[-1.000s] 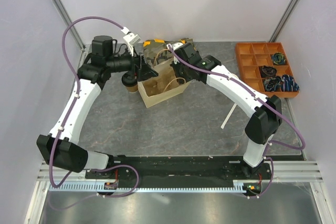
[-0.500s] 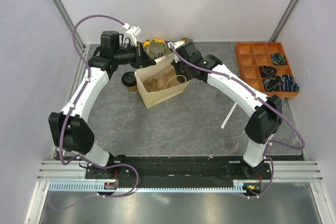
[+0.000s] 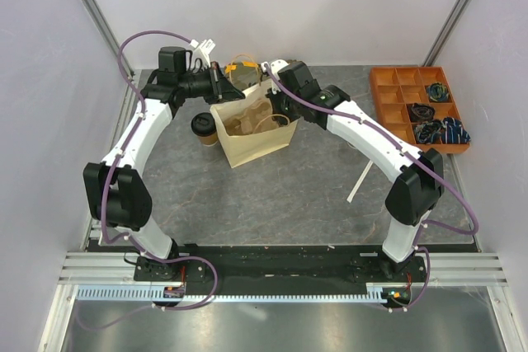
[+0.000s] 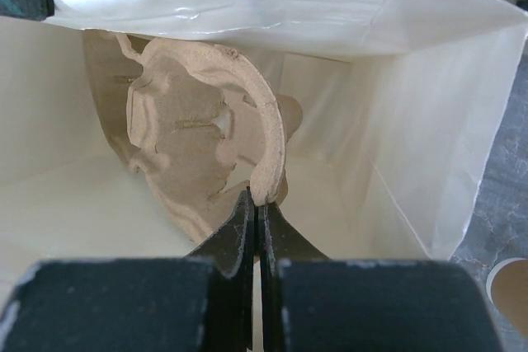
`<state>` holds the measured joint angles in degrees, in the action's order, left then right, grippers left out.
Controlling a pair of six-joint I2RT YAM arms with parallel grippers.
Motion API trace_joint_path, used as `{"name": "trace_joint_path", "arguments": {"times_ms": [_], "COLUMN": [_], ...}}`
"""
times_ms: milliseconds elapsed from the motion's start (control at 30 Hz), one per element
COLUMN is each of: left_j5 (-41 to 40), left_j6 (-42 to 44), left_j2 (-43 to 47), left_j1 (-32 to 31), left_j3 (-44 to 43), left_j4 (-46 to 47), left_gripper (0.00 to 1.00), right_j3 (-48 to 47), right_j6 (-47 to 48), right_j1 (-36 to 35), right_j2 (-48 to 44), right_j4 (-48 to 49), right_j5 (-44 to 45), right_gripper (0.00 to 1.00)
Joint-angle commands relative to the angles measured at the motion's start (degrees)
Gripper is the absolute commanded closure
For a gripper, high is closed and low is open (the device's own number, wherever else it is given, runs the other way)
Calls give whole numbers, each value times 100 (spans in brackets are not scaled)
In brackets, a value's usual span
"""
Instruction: Pack the takeout coffee
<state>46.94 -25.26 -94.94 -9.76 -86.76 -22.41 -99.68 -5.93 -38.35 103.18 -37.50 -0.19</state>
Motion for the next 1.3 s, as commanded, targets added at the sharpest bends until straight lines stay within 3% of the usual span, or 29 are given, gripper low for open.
{"name": "trace_joint_path", "arguments": {"times_ms": [0, 333, 833, 1000, 1100, 1267], "left_j5": [35, 8, 61, 96, 105, 123], "left_j6": [-234, -357, -463, -445, -428, -375], "left_j2": [-113, -236, -464, -473, -482, -456], "left_j1": [-9, 0, 123, 123, 132, 132], "left_j3": [-139, -104, -175, -183, -192, -192], "left_j4": [-114, -132, -193, -219, -246, -263], "left_gripper": [98, 98, 98, 98, 98, 98], "right_j3": [-192, -605, -500, -588, -737, -939], "right_j6": [145, 294, 541, 479, 418, 268], "right_j1": [3, -6, 29, 38, 38, 38], "right_j2": [263, 844, 1152, 1222, 1275, 1223], "right_j4": [85, -249, -118, -205, -311, -443], "right_j5": [-122, 247, 151, 80, 63, 80], "right_gripper": [100, 100, 99, 92, 79, 65]}}
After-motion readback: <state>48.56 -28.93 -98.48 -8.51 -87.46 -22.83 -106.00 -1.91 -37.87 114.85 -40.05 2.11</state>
